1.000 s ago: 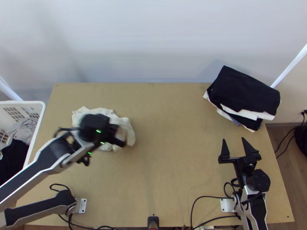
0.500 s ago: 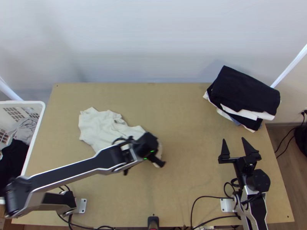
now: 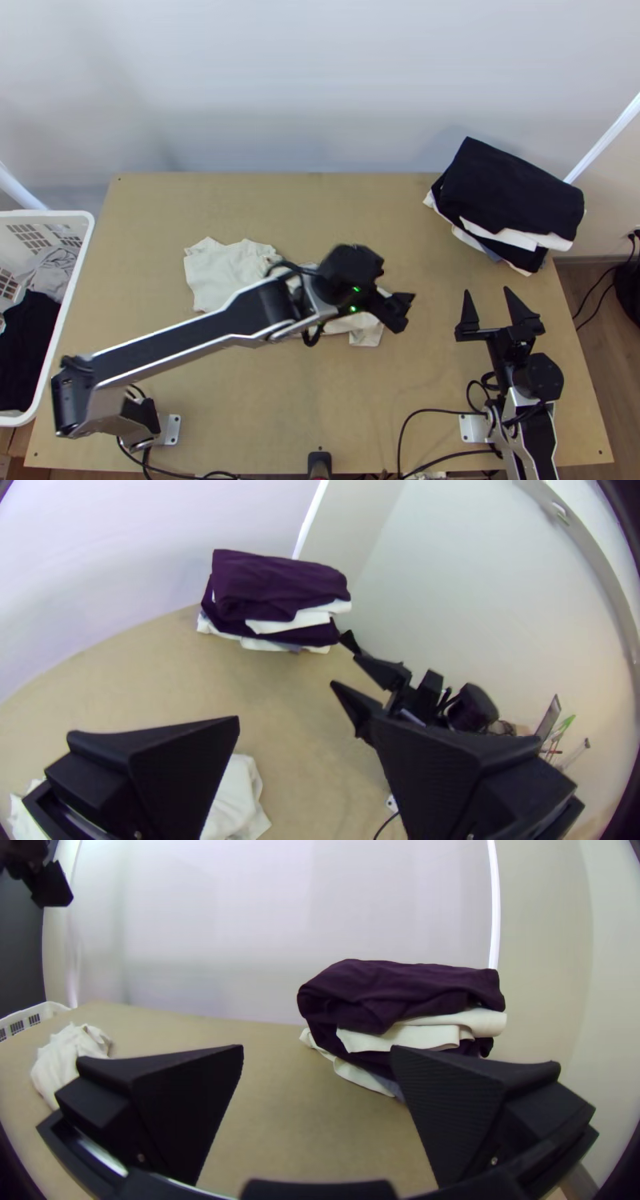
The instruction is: Fold the t-shirt
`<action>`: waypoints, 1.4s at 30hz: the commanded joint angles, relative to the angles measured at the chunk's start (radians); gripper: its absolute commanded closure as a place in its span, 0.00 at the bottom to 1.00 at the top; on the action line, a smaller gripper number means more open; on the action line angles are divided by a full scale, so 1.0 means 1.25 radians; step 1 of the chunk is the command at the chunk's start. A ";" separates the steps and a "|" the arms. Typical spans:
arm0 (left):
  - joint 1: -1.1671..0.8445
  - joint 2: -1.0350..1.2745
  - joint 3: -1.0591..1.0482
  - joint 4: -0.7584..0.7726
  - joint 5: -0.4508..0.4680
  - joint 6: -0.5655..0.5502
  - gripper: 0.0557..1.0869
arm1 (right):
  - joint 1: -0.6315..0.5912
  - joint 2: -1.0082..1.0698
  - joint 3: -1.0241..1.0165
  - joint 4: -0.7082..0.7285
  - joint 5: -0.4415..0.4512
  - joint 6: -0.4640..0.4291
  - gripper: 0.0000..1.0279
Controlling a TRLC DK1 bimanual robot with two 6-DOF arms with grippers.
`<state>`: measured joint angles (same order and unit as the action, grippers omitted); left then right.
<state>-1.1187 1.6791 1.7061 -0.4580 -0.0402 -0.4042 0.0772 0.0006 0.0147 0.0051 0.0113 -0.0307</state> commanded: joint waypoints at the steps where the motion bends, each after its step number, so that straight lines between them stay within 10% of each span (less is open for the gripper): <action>1: 0.036 -0.044 0.013 -0.036 0.015 -0.018 0.04 | -0.003 -0.002 -0.004 -0.015 0.009 -0.009 0.04; 27: 0.583 -0.304 -0.069 -0.509 0.047 0.217 0.04 | -0.003 -0.002 -0.004 -0.015 0.008 -0.009 0.04; 42: 0.900 -0.411 -0.252 -0.558 0.157 0.283 0.04 | 0.014 -0.002 -0.004 -0.014 0.008 0.054 0.04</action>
<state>-0.0299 1.1999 1.4200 -1.1397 0.1371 -0.0731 0.0803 0.0006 0.0147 0.0051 0.0113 -0.0189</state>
